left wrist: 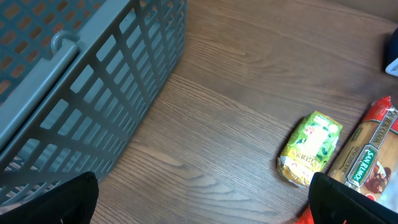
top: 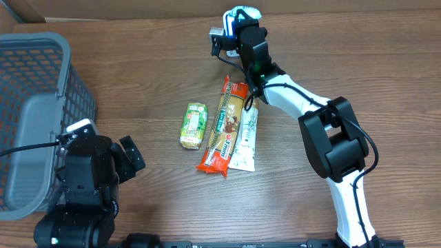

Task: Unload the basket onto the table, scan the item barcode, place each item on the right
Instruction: 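Lift the blue packet and hold it up to the white scanner, then carry the blue packet to the right table edge and release it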

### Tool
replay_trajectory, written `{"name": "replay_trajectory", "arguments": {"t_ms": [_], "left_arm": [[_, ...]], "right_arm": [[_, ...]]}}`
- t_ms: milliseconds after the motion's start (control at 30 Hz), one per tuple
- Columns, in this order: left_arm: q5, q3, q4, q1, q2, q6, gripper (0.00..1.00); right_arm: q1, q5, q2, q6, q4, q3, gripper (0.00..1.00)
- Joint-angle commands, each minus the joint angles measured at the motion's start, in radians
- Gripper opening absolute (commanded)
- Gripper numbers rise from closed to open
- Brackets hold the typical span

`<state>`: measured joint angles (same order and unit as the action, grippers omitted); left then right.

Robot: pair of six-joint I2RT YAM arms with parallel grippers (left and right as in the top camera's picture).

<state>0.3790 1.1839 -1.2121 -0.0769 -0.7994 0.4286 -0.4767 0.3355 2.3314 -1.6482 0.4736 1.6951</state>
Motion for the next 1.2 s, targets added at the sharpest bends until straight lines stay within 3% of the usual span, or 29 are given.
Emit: {"name": "replay_trajectory", "arguments": {"t_ms": [0, 800, 967, 1067, 1167], "left_arm": [[0.013, -0.002, 0.001, 0.003, 0.001, 0.021, 1.00], [0.013, -0.002, 0.001, 0.003, 0.001, 0.021, 1.00], [0.013, -0.002, 0.001, 0.003, 0.001, 0.021, 1.00], [0.013, -0.002, 0.001, 0.003, 0.001, 0.021, 1.00], [0.013, -0.002, 0.001, 0.003, 0.001, 0.021, 0.99]], "right_arm": [[0.009, -0.023, -0.014, -0.010, 0.031, 0.018, 0.04], [0.010, -0.002, -0.019, 0.027, 0.029, 0.018, 0.04], [-0.002, 0.016, -0.112, 0.231, -0.031, 0.018, 0.04], [-0.007, 0.035, -0.225, 0.332, -0.177, 0.018, 0.04], [-0.014, 0.061, -0.368, 0.583, -0.365, 0.018, 0.04]]}}
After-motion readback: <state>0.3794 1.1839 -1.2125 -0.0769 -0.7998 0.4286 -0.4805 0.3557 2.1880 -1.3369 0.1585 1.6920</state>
